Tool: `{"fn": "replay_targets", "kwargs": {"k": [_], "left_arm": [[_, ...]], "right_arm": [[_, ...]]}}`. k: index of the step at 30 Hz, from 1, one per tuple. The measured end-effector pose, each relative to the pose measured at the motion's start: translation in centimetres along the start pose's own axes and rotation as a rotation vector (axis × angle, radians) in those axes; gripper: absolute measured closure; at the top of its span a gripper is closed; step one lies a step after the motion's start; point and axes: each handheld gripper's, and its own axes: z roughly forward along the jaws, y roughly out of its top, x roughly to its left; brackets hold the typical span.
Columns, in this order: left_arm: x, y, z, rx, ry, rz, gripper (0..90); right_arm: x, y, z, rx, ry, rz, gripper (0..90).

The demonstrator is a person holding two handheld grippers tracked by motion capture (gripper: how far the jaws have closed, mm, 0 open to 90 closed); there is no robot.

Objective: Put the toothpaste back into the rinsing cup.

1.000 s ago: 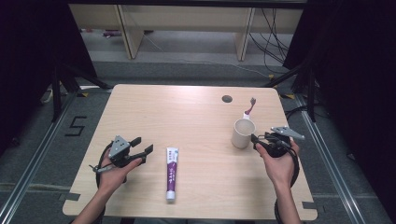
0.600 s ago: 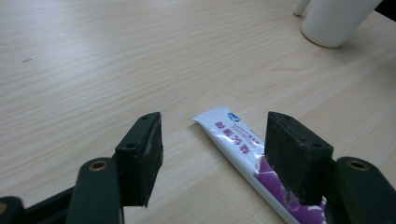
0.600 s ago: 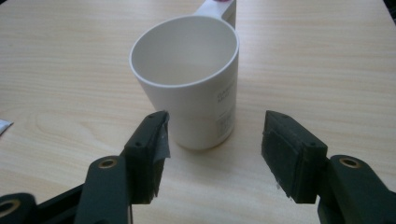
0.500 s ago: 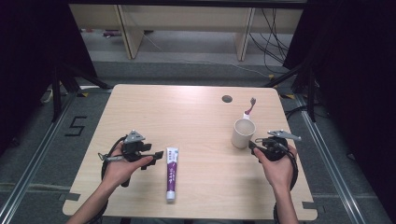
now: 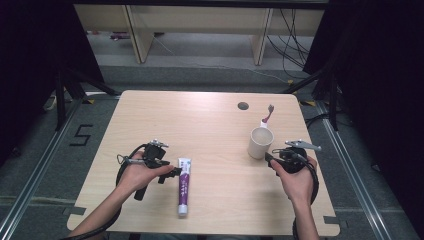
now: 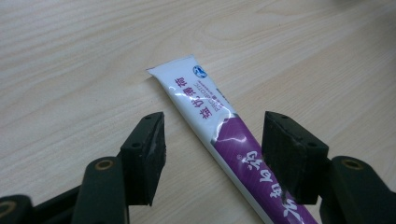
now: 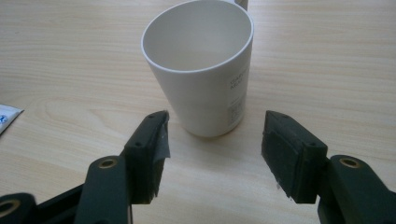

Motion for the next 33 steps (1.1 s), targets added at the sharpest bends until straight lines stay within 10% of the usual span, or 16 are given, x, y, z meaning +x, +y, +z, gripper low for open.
{"fn": "replay_targets", "kwargs": {"k": [33], "left_arm": [[-2.2, 2.2, 3.9, 0.290, 0.054, -0.074, 41.9]], "right_arm": [[0.1, 0.0, -0.1, 0.013, 0.001, -0.018, 41.7]]}}
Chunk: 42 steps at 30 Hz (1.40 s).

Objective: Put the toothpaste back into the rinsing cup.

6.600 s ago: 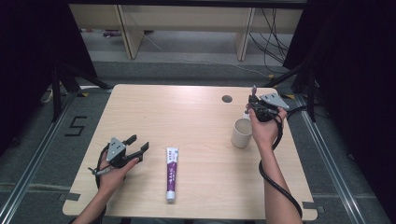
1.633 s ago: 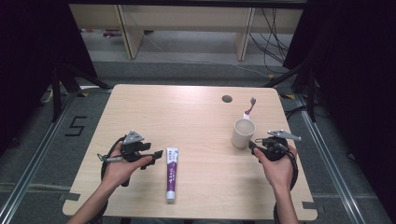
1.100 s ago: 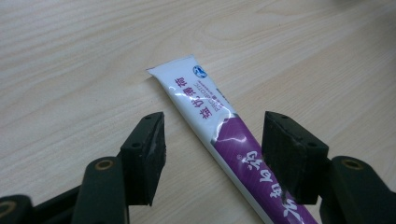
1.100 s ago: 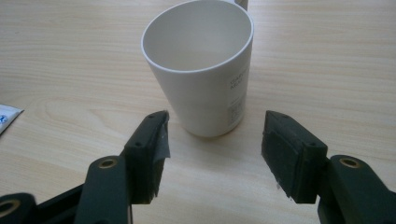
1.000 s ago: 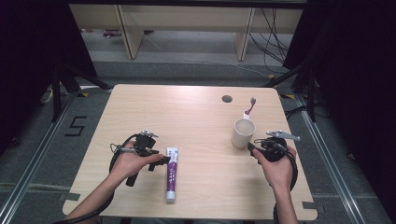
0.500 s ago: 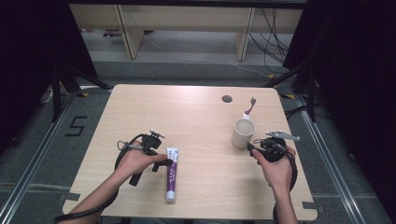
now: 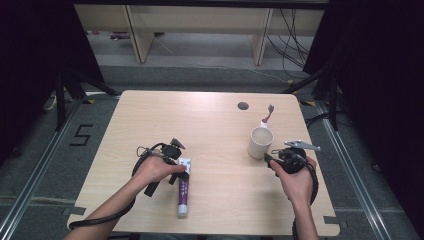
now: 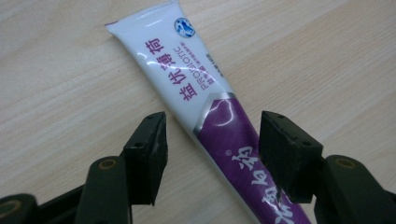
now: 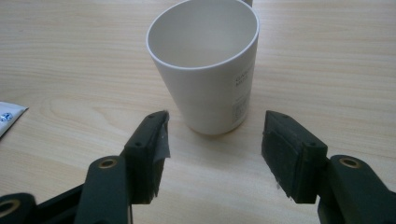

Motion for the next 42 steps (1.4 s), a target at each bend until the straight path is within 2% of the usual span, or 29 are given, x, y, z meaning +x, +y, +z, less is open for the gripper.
{"fn": "replay_targets", "kwargs": {"k": [2, 3, 7, 8, 9, 11, 17, 18, 22, 23, 24, 27, 29, 31, 32, 33, 38, 39, 42], "left_arm": [[-0.1, 0.1, 0.2, 0.002, 0.005, -0.003, 41.9], [-0.1, 0.2, 0.3, 0.011, 0.011, 0.010, 41.7], [-0.2, 0.3, 0.6, 0.016, 0.011, 0.004, 40.2], [-0.2, 0.4, 0.6, 0.023, 0.014, 0.010, 40.1], [-0.3, 0.4, 0.7, 0.023, 0.013, 0.008, 40.1], [-0.4, 0.4, 0.9, 0.036, 0.017, 0.007, 39.8], [-0.6, 0.8, 0.9, 0.087, 0.038, 0.050, 39.3], [-0.7, 0.8, 1.1, 0.076, 0.039, 0.043, 39.3], [-0.7, 1.0, 1.3, 0.111, 0.042, 0.050, 39.3], [-0.7, 0.9, 1.5, 0.106, 0.044, 0.055, 39.4], [-0.9, 1.0, 1.5, 0.133, 0.042, 0.031, 39.6], [-0.9, 0.9, 1.6, 0.139, 0.040, 0.039, 40.3], [-0.9, 1.0, 1.6, 0.141, 0.039, 0.040, 41.0], [-1.0, 1.0, 1.6, 0.145, 0.044, 0.048, 42.3], [-1.0, 1.0, 1.6, 0.154, 0.048, 0.055, 43.3], [-1.0, 1.0, 1.6, 0.159, 0.047, 0.059, 43.9], [-1.1, 1.0, 1.8, 0.163, 0.049, 0.066, 48.4], [-1.1, 1.0, 1.7, 0.184, 0.050, 0.078, 49.2], [-1.1, 1.0, 1.8, 0.179, 0.049, 0.101, 50.9]], "right_arm": [[0.0, 0.0, 0.0, 0.000, 0.000, 0.000, 41.7], [0.0, 0.0, 0.0, -0.005, 0.003, 0.002, 41.7], [0.0, 0.0, 0.1, -0.005, 0.008, 0.003, 41.7], [0.2, 0.0, 0.0, 0.001, 0.010, 0.020, 41.7], [0.0, 0.0, 0.1, -0.002, 0.010, 0.003, 41.7], [0.0, 0.0, 0.1, -0.002, 0.011, 0.003, 41.7], [0.0, -0.1, 0.2, 0.001, 0.012, 0.003, 41.7], [0.0, -0.1, 0.2, 0.002, 0.010, 0.002, 41.7], [0.0, -0.2, 0.4, 0.003, 0.025, 0.005, 41.7], [0.0, -0.1, 0.3, 0.010, 0.018, 0.005, 41.7], [0.0, -0.2, 0.3, 0.012, 0.018, 0.005, 41.7], [-0.1, -0.2, 0.4, 0.003, 0.030, 0.004, 41.7], [-0.1, -0.2, 0.2, 0.009, 0.005, -0.009, 41.7], [-0.1, -0.2, 0.2, 0.008, 0.005, -0.011, 41.7], [0.3, -0.2, 0.4, 0.006, 0.018, 0.039, 41.7], [0.0, -0.2, 0.3, 0.007, 0.011, 0.000, 41.7], [0.0, -0.2, 0.4, 0.008, 0.013, -0.001, 41.7], [0.0, -0.2, 0.4, 0.008, 0.014, -0.001, 41.7], [0.0, -0.2, 0.3, 0.007, 0.014, 0.000, 41.7]]}}
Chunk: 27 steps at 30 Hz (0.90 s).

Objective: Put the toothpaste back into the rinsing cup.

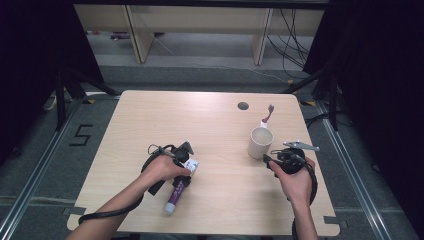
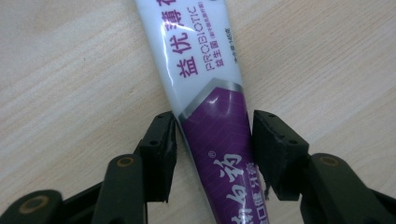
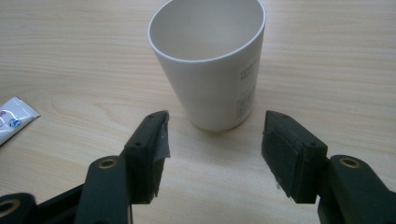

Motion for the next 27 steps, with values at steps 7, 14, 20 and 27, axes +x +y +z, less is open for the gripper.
{"fn": "replay_targets", "kwargs": {"k": [7, 14, 20, 27], "left_arm": [[0.07, -0.01, 0.02, 0.021, -0.002, 0.051, 54.6], [-0.06, -0.02, 0.16, 0.028, 0.000, 0.088, 57.0], [-0.13, -0.08, 0.15, 0.033, 0.000, 0.115, 59.8], [-0.08, -0.43, -0.11, 0.014, -0.008, 0.202, 66.1]], "right_arm": [[0.00, -0.02, 0.00, 0.000, 0.006, 0.000, 41.7], [-0.03, -0.06, 0.06, -0.005, 0.007, -0.013, 41.7], [0.03, -0.13, 0.08, 0.007, 0.004, -0.008, 41.8], [0.06, -0.08, 0.13, 0.003, 0.013, -0.016, 41.8]]}}
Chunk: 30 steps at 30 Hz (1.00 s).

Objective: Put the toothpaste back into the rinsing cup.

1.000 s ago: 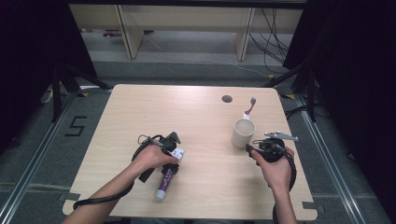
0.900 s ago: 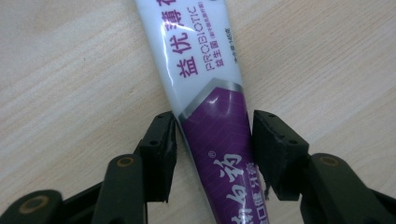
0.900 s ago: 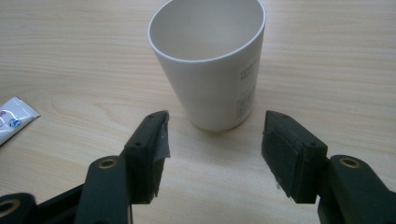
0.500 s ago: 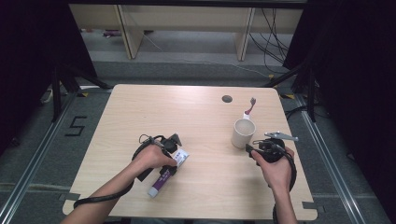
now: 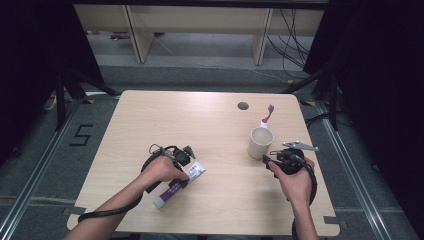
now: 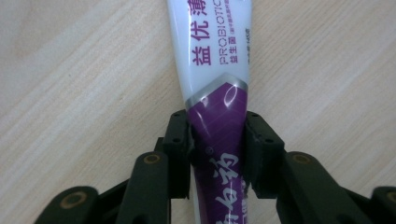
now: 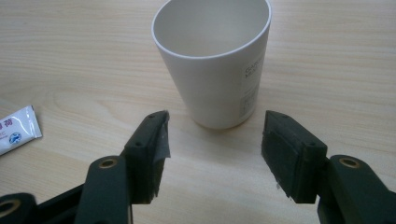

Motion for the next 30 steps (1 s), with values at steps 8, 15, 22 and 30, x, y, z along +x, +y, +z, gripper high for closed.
{"fn": "replay_targets", "kwargs": {"k": [8, 15, 22, 30], "left_arm": [[0.5, -0.6, -0.4, -0.053, -0.028, 0.087, 72.8], [0.5, -1.1, -0.5, -0.085, -0.035, 0.123, 75.0], [0.8, -1.5, -0.9, -0.137, -0.040, 0.139, 75.7], [1.0, -2.0, -2.0, -0.255, -0.060, 0.160, 75.9]], "right_arm": [[0.1, 0.0, -0.1, 0.004, 0.001, 0.001, 42.1], [0.3, 0.0, 0.1, -0.003, 0.019, 0.010, 42.1], [0.2, 0.0, 0.1, -0.009, 0.022, 0.005, 42.1], [0.7, 0.0, -0.1, -0.005, 0.025, 0.038, 42.9]]}}
